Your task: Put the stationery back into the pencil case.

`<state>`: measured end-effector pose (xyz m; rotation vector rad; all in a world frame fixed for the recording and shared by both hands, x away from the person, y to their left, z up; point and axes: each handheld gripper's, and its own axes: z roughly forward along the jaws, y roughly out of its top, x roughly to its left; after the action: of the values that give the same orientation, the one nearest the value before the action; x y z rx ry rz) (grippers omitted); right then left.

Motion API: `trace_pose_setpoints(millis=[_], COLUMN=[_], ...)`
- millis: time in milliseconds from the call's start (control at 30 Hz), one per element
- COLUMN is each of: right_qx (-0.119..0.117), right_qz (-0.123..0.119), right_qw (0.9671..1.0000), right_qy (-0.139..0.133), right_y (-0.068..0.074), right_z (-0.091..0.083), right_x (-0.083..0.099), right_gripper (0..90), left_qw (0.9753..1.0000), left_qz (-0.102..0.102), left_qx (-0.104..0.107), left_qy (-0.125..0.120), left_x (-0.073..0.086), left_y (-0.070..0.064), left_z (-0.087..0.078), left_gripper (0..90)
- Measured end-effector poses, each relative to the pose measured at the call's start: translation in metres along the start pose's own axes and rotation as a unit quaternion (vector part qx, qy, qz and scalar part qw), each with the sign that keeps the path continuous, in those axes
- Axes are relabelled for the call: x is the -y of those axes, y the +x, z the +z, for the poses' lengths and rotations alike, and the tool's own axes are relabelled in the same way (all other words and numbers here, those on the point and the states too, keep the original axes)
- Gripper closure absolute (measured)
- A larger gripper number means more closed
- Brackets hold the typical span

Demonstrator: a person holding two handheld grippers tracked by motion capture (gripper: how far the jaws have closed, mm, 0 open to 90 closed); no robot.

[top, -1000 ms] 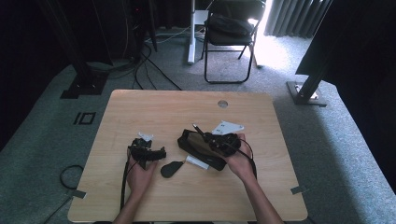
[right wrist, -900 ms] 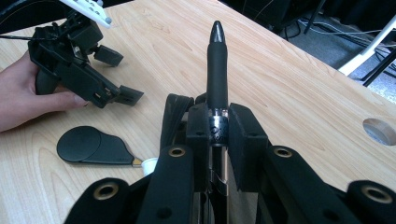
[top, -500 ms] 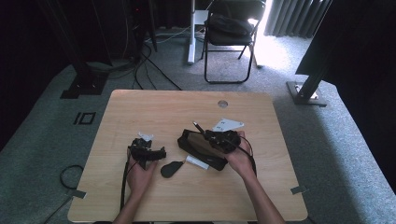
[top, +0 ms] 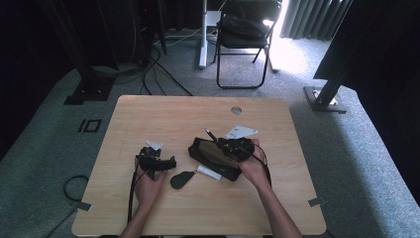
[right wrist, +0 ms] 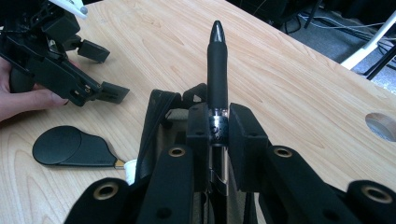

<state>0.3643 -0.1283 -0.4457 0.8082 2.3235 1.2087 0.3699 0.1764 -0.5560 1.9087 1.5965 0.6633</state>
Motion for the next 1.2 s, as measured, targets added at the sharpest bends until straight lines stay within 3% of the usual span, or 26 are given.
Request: trace_pose_setpoints(millis=[1200], right_qx=[-0.013], right_qz=[0.004], right_qw=[0.9998], right_qy=[0.013], right_y=[-0.002], right_z=[0.016], right_x=[0.015], right_gripper=[79.4], left_qw=[1.0], left_qz=[0.0], left_qx=[0.0], left_qy=[0.0], left_x=[0.0], left_y=[0.0], left_z=[0.0], left_gripper=[1.3])
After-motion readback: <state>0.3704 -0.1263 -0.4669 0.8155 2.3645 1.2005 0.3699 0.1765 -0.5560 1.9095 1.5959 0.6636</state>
